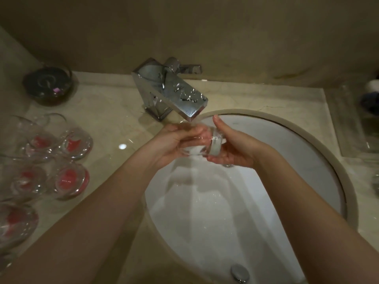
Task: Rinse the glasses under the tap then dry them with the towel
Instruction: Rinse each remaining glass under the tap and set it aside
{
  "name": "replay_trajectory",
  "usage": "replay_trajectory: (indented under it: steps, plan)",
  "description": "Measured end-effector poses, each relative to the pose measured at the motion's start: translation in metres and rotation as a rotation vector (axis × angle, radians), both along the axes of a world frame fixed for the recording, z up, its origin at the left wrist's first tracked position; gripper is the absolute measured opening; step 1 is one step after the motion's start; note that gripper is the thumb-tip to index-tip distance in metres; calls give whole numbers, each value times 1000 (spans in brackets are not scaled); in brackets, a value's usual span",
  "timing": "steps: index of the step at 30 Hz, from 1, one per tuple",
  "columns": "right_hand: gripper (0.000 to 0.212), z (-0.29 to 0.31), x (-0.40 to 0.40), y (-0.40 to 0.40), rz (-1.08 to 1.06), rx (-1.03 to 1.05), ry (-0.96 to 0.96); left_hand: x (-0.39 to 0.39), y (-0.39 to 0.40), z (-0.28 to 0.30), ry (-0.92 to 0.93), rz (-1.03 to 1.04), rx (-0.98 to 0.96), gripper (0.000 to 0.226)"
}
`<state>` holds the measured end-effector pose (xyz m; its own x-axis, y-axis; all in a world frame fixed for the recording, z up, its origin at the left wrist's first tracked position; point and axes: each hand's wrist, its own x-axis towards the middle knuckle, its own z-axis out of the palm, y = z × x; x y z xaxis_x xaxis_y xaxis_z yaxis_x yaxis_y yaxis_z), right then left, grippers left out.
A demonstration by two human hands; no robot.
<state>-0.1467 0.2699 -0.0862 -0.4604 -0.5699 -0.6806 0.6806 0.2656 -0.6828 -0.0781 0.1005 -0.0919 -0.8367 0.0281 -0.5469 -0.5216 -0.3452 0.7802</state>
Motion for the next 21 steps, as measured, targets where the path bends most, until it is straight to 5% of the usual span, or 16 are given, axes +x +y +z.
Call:
replay_trajectory:
  steps: [4,7,13,21]
  plan:
    - [23,-7,3,0,0,14,136,3,3,-3,-7,22,-25,4]
    - [40,-13,2,3,-55,-6,220,1,7,-3,-13,60,-16,14]
    - [42,-8,12,-4,-107,54,139,1,14,4,-6,80,-12,11]
    - [54,-17,41,-24,-401,-111,-36,14,39,1,77,445,-159,39]
